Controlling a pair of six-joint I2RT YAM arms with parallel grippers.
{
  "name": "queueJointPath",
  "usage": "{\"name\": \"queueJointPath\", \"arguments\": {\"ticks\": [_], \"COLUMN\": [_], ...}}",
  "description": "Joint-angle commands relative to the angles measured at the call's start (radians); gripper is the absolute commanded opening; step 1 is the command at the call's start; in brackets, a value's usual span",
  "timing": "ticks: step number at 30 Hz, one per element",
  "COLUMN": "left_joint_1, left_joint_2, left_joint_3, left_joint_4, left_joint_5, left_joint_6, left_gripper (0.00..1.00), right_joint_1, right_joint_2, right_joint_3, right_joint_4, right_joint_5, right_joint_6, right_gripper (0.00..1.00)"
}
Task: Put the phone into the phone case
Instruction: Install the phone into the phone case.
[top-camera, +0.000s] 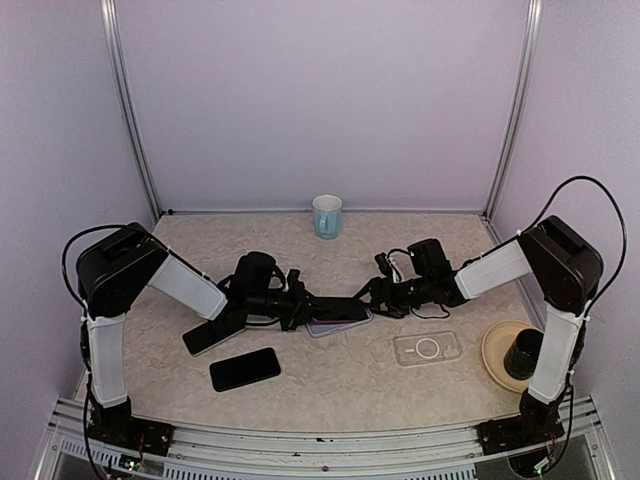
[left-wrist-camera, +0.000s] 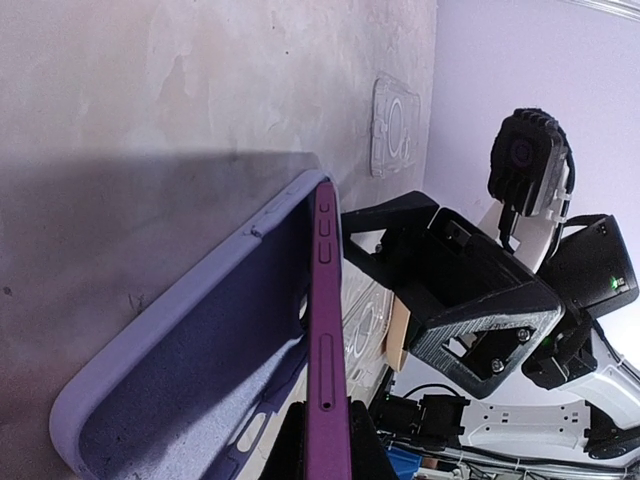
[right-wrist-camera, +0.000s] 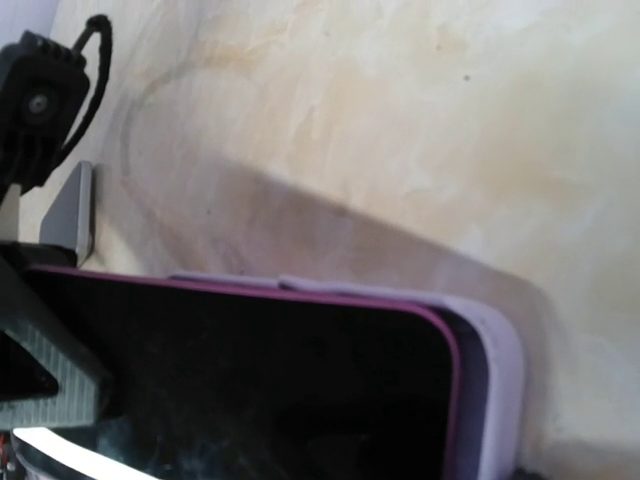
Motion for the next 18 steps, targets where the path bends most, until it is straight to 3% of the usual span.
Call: {"name": "queueJointPath", "arguments": {"ticks": [1,10,18], "left_joint_1": [-0.011,-0.023,-0.032], "left_joint_2": [0.025,0.042,0.085], "left_joint_3": [-0.015,-0.039,-0.058], "left_joint_4": [0.009,0.017,0.126], "left_joint_5": [-0.02,-0.05,-0.033], "left_joint_6": [-0.037,-0.083,-0.142], "left_gripper": [0.0,0.0,0.0], "right_joint_1": [0.018,0.051,0.075], "right_joint_2": [0.016,0.023,0.033], "right_joint_3": [-0.015,-0.019,-0.016], "right_joint_4": [0.038,0.05,0.047], "right_joint_5": [-0.016,-0.009,-0.009], "right_joint_6": [0.015,0.025,0.024], "right_gripper": [0.8,0.8,0.8]}}
